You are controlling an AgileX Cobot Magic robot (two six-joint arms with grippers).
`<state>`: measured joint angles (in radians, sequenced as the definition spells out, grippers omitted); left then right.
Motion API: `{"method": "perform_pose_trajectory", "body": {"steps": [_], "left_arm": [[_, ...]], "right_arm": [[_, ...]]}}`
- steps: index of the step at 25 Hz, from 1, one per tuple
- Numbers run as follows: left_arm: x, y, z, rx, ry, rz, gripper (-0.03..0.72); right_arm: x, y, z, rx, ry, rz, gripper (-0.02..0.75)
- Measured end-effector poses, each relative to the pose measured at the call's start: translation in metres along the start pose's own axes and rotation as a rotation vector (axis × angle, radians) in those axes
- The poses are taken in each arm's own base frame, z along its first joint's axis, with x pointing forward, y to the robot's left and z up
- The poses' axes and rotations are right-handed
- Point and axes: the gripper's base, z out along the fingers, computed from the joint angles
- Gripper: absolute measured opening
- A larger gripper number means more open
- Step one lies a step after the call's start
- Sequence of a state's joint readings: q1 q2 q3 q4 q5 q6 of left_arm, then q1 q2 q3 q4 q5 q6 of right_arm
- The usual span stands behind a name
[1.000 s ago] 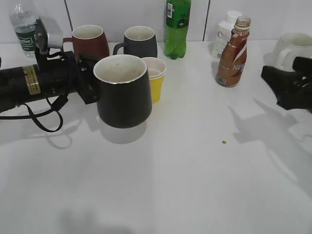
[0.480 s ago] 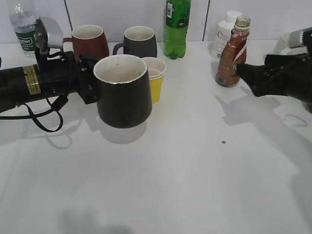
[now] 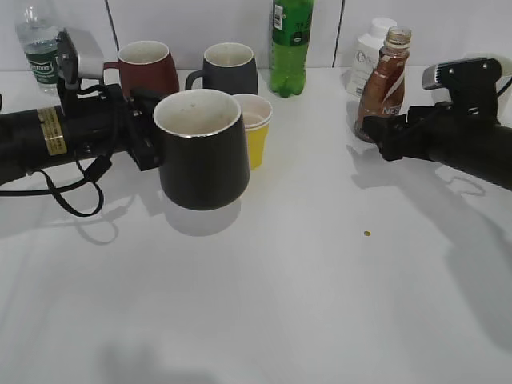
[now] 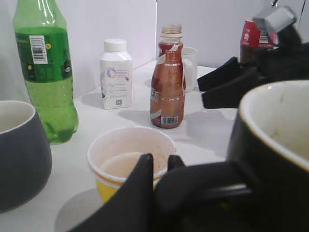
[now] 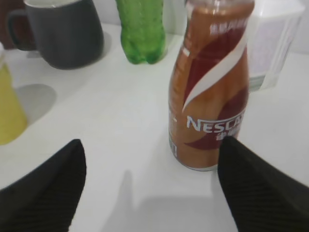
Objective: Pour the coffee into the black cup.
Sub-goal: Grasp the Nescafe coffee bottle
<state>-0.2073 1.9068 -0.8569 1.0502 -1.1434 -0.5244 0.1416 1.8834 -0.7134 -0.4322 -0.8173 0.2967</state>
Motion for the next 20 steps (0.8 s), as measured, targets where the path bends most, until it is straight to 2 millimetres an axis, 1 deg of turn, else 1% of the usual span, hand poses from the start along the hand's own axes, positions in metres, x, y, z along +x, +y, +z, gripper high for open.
{"method": "perform_pose_trajectory", "body": {"steps": [2, 7, 15, 20], "left_arm": [[0.0, 0.0, 0.0, -0.001, 0.0, 0.0, 0.056], [0.0, 0.0, 0.0, 0.0, -0.001, 0.0, 0.056], [0.0, 0.0, 0.0, 0.0, -0.001, 0.0, 0.056], [0.0, 0.0, 0.0, 0.0, -0.001, 0.0, 0.056]], "right_arm": [[0.004, -0.004, 0.008, 0.012, 0.007, 0.009, 0.666], [0.009, -0.011, 0.029, 0.026, 0.002, 0.018, 0.666], [0.011, -0.023, 0.063, 0.03, -0.025, 0.011, 0.666], [0.012, -0.028, 0.079, 0.032, -0.042, 0.009, 0.666]]}}
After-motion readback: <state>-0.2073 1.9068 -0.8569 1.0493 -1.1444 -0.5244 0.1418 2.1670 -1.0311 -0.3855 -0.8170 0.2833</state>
